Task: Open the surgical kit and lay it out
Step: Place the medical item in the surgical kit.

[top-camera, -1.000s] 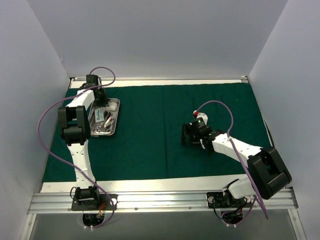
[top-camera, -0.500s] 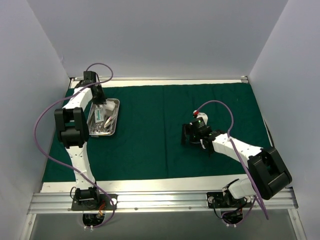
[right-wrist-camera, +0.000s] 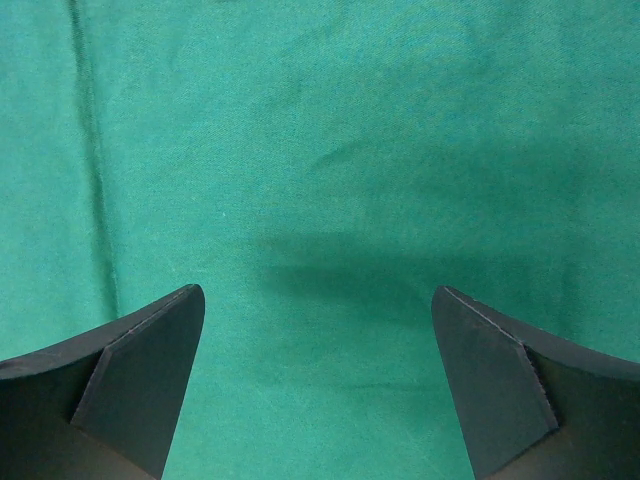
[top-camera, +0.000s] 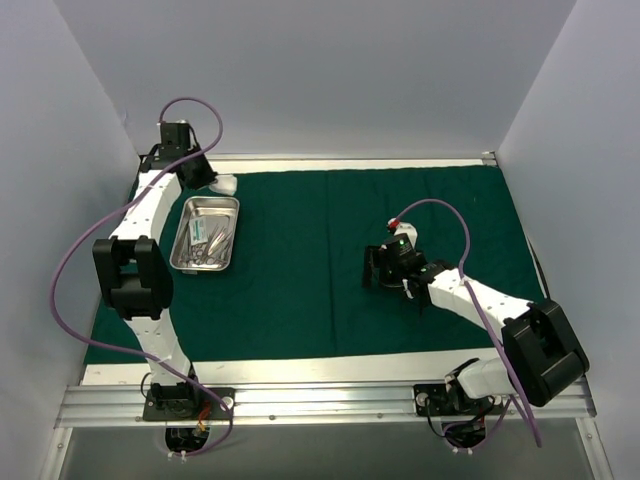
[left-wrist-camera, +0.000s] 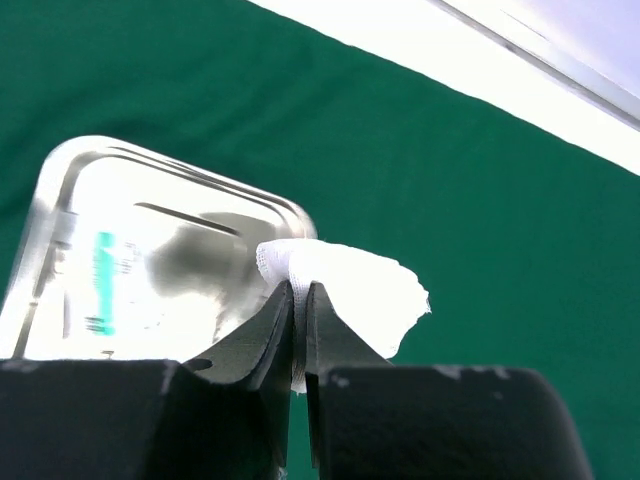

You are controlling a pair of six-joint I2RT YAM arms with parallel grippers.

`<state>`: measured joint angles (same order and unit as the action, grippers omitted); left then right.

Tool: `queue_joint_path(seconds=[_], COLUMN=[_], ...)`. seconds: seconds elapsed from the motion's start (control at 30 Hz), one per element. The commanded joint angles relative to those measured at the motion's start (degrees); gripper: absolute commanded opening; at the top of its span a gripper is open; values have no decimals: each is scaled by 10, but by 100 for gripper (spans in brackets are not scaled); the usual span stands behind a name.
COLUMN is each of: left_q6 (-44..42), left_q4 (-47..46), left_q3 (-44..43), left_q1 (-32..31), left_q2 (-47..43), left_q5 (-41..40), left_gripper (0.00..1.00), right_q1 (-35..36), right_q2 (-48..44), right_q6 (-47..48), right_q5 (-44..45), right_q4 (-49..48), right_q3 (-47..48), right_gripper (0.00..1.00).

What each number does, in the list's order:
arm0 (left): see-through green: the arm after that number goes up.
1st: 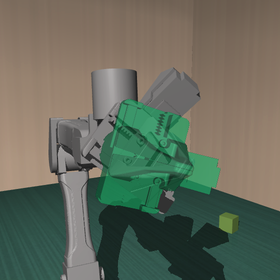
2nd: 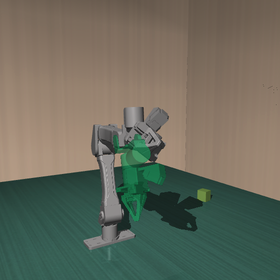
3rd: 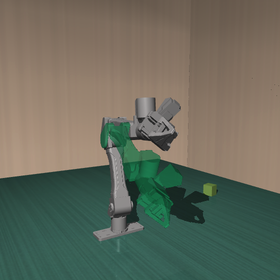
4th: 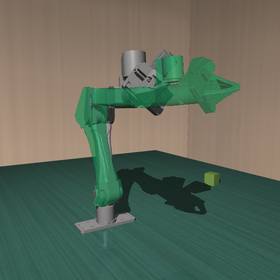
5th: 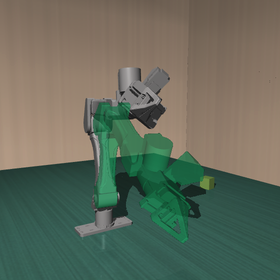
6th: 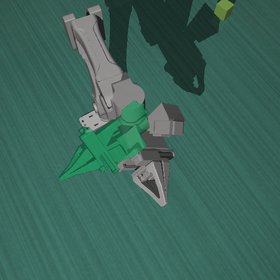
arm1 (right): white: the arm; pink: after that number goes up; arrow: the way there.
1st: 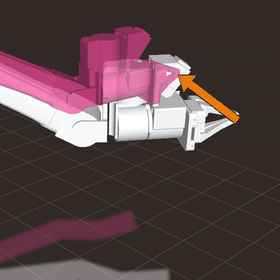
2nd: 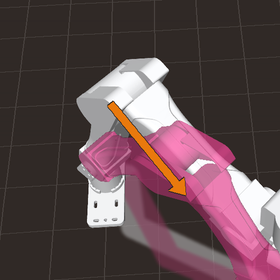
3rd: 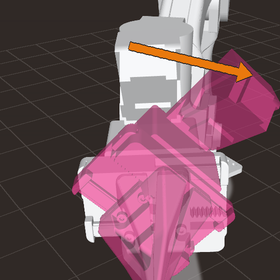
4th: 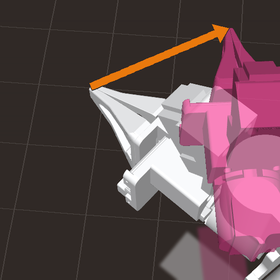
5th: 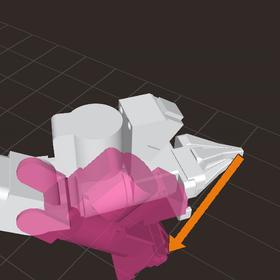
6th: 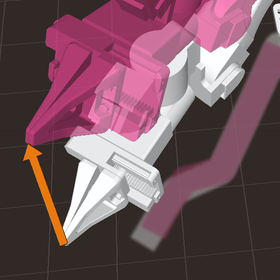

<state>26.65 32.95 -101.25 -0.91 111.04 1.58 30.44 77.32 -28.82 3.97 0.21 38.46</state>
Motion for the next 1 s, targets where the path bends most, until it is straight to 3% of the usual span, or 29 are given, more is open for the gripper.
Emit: queue_joint_path(seconds=[0.0,0.33,0.73,0.97], left_q6=[53,123,175,172], left_q4=[-28,-69,-140,-136], left_q3=[12,2,-6,-8], left_q1=[-42,-123,-148,-151], left_q2=[-14,55,138,168], left_q5=[24,26,4,-29], left_gripper=[2,2,2,4], right_q1=[2,2,3,3], right_q2=[-17,-17,-23,-16], right_q6=[1,2,2,3], right_q5=[5,3,7,5], right_q4=[3,3,8,6], right_q3=[-4,-2,-5,-4], right_gripper=[92,92,92,92])
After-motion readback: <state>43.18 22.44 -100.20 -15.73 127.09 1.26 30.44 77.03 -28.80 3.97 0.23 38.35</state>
